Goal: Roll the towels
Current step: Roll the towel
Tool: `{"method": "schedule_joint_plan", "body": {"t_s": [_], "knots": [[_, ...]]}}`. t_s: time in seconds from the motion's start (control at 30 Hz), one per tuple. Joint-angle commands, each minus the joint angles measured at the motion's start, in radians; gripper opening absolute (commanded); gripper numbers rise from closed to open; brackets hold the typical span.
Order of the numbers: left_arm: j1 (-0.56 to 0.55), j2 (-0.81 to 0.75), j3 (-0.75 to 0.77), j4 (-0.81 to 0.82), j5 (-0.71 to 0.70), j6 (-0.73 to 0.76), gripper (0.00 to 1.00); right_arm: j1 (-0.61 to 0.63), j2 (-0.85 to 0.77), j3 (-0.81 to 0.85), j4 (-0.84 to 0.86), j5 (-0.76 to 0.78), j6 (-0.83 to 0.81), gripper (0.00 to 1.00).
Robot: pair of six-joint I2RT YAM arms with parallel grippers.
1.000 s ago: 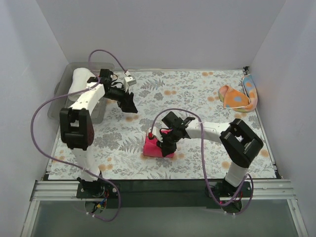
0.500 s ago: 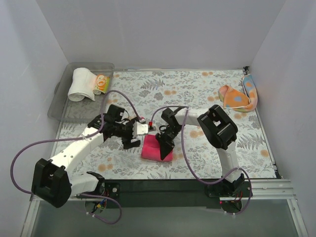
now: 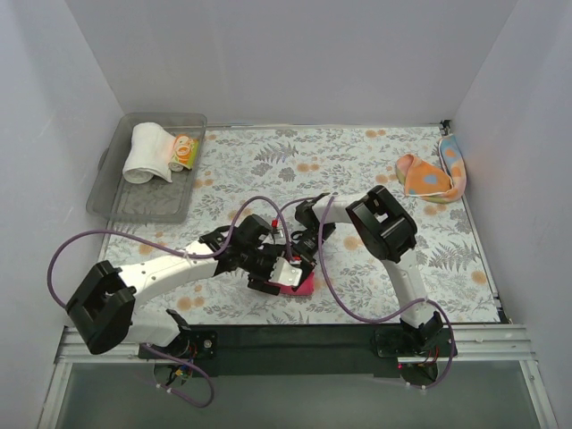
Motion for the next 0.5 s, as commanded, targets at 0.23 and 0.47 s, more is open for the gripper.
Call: {"method": "schedule_joint_plan", "body": {"t_s": [0.23,0.47], "knots": [[-0.053,0.1,-0.049,0.035,-0.059,-0.004,0.37,-0.022,0.065,0.019,0.005,0.158,-0.008,0.06],[-0.05,0.155,-0.029,-0.105,-0.019,-0.022,0.01,-0.105,0.016,0.059,0.009,0.199,0.044,0.44]]}}
